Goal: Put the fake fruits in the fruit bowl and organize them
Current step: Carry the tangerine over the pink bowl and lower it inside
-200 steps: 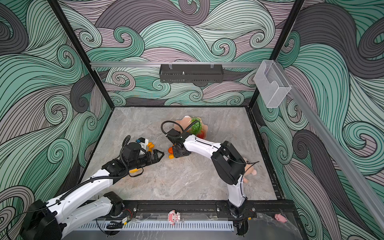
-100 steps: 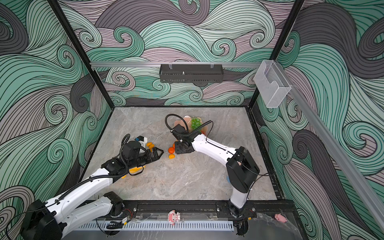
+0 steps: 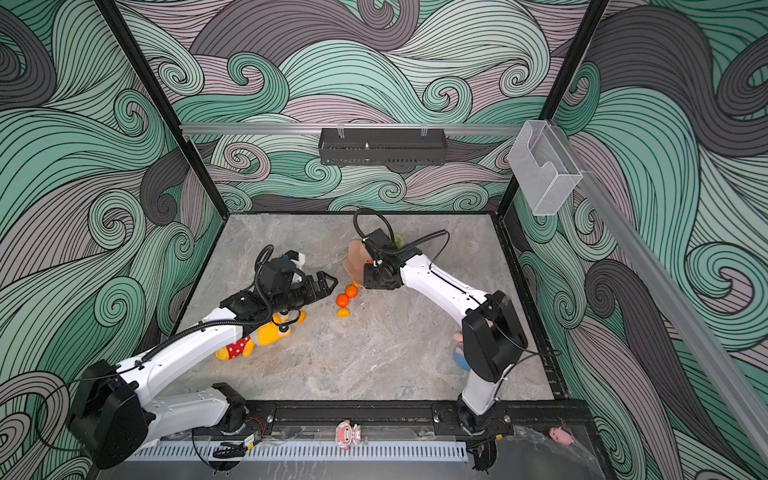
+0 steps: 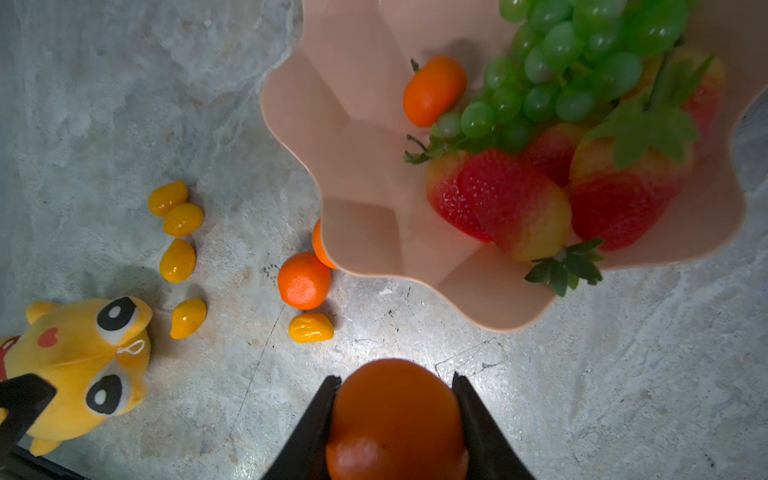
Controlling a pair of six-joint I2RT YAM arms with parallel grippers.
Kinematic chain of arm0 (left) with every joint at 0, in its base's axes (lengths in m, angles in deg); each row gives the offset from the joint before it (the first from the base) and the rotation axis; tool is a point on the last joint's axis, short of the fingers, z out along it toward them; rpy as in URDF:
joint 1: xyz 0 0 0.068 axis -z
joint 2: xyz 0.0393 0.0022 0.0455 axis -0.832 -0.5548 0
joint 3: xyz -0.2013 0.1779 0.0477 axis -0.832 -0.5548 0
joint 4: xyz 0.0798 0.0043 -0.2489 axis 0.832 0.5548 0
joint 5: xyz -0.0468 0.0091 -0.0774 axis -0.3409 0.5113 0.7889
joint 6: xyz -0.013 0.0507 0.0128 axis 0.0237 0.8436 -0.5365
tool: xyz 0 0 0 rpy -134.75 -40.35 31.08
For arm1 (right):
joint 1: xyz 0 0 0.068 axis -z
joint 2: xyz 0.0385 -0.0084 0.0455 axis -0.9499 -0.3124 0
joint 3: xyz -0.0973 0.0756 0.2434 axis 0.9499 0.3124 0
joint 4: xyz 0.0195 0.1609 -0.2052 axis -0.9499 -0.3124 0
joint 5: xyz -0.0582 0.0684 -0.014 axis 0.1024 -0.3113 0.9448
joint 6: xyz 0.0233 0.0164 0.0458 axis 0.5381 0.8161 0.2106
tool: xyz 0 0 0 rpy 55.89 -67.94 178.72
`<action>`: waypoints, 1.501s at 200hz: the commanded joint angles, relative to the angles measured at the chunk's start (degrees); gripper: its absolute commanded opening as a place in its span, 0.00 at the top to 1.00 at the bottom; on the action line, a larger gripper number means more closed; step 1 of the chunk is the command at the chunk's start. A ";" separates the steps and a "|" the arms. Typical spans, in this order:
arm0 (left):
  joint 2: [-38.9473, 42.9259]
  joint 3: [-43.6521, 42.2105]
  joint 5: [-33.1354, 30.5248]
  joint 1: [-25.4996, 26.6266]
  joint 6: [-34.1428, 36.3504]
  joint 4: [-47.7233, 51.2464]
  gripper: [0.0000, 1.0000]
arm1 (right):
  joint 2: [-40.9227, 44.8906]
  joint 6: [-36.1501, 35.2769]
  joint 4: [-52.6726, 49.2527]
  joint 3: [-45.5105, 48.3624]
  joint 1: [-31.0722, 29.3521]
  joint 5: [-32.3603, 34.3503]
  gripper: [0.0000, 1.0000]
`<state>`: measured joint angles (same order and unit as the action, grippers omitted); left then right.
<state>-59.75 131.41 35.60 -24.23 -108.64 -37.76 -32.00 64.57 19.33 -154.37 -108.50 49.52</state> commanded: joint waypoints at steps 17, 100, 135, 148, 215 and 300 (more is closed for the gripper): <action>-5.26 6.35 -0.48 -0.33 1.61 -2.07 0.01 | -3.56 -3.54 -1.11 -6.01 2.44 -0.35 0.64; -15.70 14.33 1.45 -2.66 2.31 -4.95 0.01 | -17.21 -7.81 -3.02 -20.44 6.02 -0.04 0.64; -18.89 16.76 2.88 -4.82 2.50 -5.91 0.01 | -23.69 -9.05 -4.58 -27.48 7.03 -0.02 0.64; -20.24 17.82 4.01 -5.60 3.05 -6.03 0.01 | -25.92 -9.38 -5.01 -29.88 7.31 -0.18 0.64; -25.90 22.16 9.76 -7.86 4.76 -6.50 0.01 | -36.78 -12.12 -8.51 -42.44 7.45 1.62 0.65; -27.52 22.41 11.44 -8.41 5.41 -6.41 0.01 | -45.34 -14.78 -12.51 -51.83 7.44 4.63 0.63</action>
<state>-86.29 151.78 45.77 -32.23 -104.47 -43.40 -75.28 51.21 9.48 -203.68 -101.14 52.58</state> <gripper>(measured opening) 0.986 0.387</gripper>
